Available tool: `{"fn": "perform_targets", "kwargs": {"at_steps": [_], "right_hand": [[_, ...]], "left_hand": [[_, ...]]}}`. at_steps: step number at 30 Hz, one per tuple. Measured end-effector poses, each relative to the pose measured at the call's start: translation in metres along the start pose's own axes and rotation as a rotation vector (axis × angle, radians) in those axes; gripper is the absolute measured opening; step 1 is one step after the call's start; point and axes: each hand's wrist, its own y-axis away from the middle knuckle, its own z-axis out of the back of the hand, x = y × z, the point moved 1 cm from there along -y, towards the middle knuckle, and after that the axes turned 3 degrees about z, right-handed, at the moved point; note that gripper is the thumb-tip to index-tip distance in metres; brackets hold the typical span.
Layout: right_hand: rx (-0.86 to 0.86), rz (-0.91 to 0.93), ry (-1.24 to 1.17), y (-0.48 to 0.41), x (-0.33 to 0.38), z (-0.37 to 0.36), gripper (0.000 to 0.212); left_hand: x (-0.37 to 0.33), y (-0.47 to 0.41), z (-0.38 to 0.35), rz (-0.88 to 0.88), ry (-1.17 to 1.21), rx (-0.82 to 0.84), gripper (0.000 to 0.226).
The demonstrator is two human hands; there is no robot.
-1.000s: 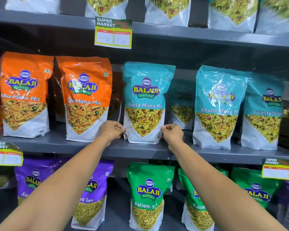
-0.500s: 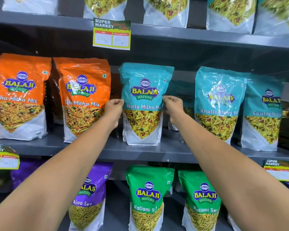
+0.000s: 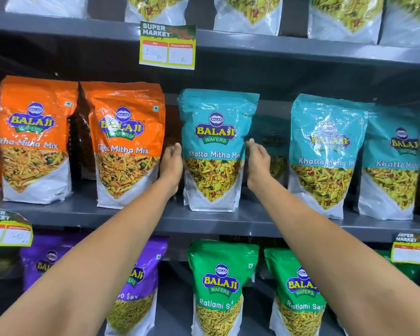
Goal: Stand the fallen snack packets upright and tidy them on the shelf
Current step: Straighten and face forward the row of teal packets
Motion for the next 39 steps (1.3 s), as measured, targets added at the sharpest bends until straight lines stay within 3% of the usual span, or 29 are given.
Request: {"fn": "perform_targets", "kwargs": {"at_steps": [2,5,9,13,25,30,32,36,39], "right_hand": [[0.076,-0.092,0.038,0.013,-0.018,-0.001,0.047],[0.095,-0.171,0.129,0.035,-0.049,-0.005,0.076],[-0.028,-0.068,0.313,0.041,-0.053,-0.004,0.077],[-0.06,-0.024,0.333,0.045,-0.052,-0.002,0.083],[-0.015,-0.016,0.363,0.049,-0.049,-0.007,0.099],[0.01,-0.033,0.364,0.047,-0.052,-0.004,0.096],[-0.07,-0.022,0.386,0.044,-0.053,-0.001,0.088],[-0.282,0.167,0.42,0.044,-0.05,0.011,0.052],[-0.31,0.087,0.39,0.053,-0.049,0.023,0.044]], "left_hand": [[0.013,0.01,-0.005,0.058,-0.06,0.004,0.063],[0.029,0.031,-0.022,0.076,-0.071,0.036,0.074],[0.032,0.042,-0.032,0.005,-0.072,-0.065,0.072],[0.03,0.047,-0.036,-0.021,-0.044,-0.038,0.084],[0.034,0.04,-0.036,-0.042,-0.042,-0.04,0.086],[0.038,0.037,-0.036,-0.03,-0.069,-0.05,0.085],[0.039,0.039,-0.035,-0.046,-0.069,-0.085,0.076],[0.032,0.046,-0.023,-0.28,-0.052,-0.367,0.058],[0.031,0.06,-0.014,-0.42,-0.094,-0.419,0.045]]}}
